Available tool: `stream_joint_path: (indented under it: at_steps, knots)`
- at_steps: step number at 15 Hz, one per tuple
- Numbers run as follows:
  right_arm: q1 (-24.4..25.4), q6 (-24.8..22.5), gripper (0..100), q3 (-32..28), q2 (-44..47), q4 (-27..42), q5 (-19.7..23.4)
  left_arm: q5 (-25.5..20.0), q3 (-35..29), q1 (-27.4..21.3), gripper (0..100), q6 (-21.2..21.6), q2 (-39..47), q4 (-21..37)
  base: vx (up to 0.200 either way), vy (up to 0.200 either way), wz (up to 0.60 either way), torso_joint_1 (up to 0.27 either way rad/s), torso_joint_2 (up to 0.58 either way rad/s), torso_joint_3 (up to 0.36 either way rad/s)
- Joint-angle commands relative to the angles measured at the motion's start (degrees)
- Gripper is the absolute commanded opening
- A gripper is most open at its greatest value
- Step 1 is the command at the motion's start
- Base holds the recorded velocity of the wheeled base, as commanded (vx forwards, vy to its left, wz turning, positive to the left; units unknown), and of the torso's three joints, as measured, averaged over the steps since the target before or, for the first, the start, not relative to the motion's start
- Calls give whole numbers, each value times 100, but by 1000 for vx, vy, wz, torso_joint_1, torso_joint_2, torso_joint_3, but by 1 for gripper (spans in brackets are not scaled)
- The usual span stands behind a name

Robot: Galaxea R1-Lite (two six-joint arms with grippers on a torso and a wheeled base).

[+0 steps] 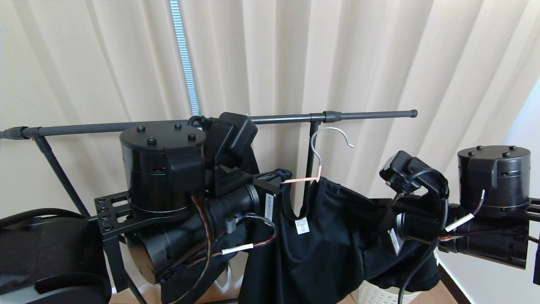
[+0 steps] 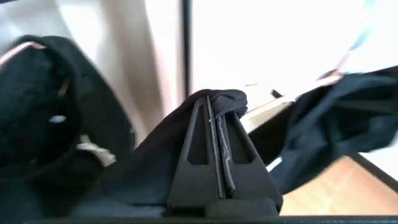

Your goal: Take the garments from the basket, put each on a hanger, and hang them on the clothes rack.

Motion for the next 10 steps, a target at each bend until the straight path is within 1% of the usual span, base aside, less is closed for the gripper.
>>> stream_joint_path:
  at_steps: [1, 2, 3, 4, 7, 10]
  knots:
    - [50, 84, 0, 168, 264, -308, 246, -23, -1, -36, 0, -19, -151, -2, 0, 0, 0, 0, 0, 0]
    - [50, 102, 0, 203, 387, -458, 377, -32, -1, -97, 0, -90, -212, -2, 0, 0, 0, 0, 0, 0]
    - [50, 102, 0, 203, 537, -563, 404, -67, -9, -185, 0, -239, -282, -11, 0, 0, 0, 0, 0, 0]
    - [50, 119, 0, 203, 642, -695, 421, -173, -27, -229, 0, -301, -370, -2, 0, 0, 0, 0, 0, 0]
    - [59, 286, 0, 352, 844, -1152, 456, -217, -27, -256, 0, -380, -397, -2, 0, 0, 0, 0, 0, 0]
    - [24, 286, 0, 598, 791, -1644, 676, -225, 8, -256, 0, -380, -353, -11, 0, 0, 0, 0, 0, 0]
